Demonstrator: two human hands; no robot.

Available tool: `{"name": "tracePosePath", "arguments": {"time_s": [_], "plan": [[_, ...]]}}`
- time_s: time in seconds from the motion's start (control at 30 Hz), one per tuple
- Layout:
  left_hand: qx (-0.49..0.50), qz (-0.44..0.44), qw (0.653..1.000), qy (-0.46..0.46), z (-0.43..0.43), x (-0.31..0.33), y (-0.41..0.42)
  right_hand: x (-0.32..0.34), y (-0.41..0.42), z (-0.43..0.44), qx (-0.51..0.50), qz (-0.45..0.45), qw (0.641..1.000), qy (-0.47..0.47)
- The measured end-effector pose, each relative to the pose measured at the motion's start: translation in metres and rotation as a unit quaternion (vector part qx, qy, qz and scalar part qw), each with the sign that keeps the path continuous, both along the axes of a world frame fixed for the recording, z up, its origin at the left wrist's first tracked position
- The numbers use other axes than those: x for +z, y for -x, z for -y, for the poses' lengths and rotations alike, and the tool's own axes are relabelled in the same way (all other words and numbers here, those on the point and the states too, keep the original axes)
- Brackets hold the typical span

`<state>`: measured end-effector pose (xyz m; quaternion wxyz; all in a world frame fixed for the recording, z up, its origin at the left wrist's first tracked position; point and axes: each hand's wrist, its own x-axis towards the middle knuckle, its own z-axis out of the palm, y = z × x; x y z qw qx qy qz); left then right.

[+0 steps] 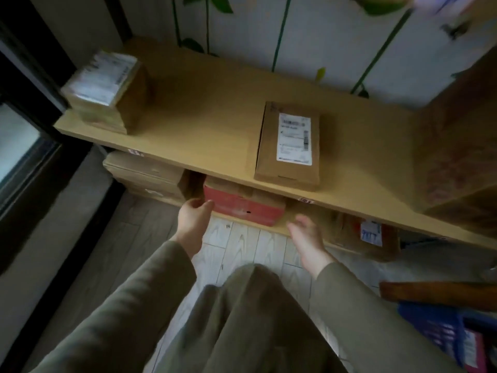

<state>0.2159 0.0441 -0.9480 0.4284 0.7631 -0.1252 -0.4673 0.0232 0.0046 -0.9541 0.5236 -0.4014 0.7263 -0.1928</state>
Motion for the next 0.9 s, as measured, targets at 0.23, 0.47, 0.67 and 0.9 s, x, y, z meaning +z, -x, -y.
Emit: {"name": "tracePosePath", "arguments": {"time_s": [0.23, 0.47, 0.67, 0.9], "plan": [[-0.017, 0.071, 0.994, 0.082, 0.061, -0.157, -0.034, -0.142, -0.025, 0.061, -0.027, -0.064, 0.982, 0.176], [-0.041, 0.073, 0.985, 0.149, 0.091, -0.223, -0.05, -0.203, -0.039, 0.069, -0.086, -0.008, 0.967, 0.24], [-0.03, 0.144, 0.966, 0.214, 0.068, -0.224, -0.05, -0.21, -0.047, 0.042, -0.14, 0.022, 0.957, 0.254], [-0.099, 0.268, 0.914, 0.288, 0.004, -0.192, -0.037, -0.218, -0.04, 0.008, -0.218, 0.097, 0.951, 0.196]]}}
